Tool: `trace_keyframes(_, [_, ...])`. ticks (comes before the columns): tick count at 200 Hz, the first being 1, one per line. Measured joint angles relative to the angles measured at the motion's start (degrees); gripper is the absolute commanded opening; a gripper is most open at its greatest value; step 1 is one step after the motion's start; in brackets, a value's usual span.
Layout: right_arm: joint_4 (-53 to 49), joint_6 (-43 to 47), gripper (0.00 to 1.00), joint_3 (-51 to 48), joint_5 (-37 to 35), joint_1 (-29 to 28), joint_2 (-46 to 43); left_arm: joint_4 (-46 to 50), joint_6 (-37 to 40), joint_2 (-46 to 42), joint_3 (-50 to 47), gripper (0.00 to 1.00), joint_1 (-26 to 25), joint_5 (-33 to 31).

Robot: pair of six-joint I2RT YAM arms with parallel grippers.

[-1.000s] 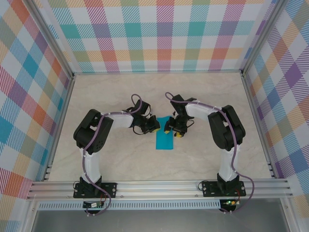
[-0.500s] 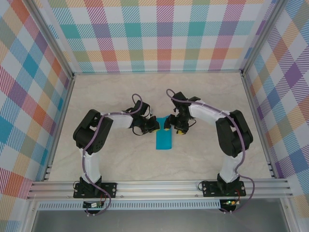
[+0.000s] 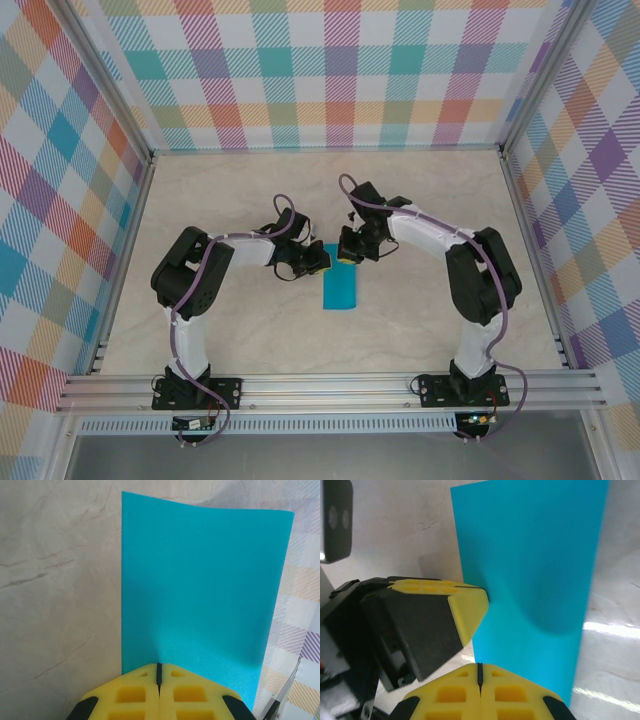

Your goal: Fold a paper plane with a square sheet of paper (pick it up from the middle)

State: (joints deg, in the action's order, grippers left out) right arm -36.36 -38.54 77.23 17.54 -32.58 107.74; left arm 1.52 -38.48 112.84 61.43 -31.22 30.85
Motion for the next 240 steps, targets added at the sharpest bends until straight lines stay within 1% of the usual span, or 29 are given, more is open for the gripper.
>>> trace_keyframes(71, [1.0,0.4,0.00,0.9,1.1,-0.3,4.9,0.9,0.0,0.2,0.5,0.00,0.0,0.0])
trace_keyframes(144, [1.0,1.2,0.00,0.8,0.7,-0.1,7.0,2.8,0.0,0.7,1.5,0.00,0.0,-0.4])
trace_keyframes(186, [2.0,2.9,0.00,-1.9,0.7,1.1,7.0,3.0,-0.4,0.9,1.4,0.00,0.0,-0.4])
trace_keyframes(240, [5.0,6.4,0.00,-5.7,3.8,3.7,5.5,3.0,-1.1,1.4,1.2,0.00,0.0,-0.4])
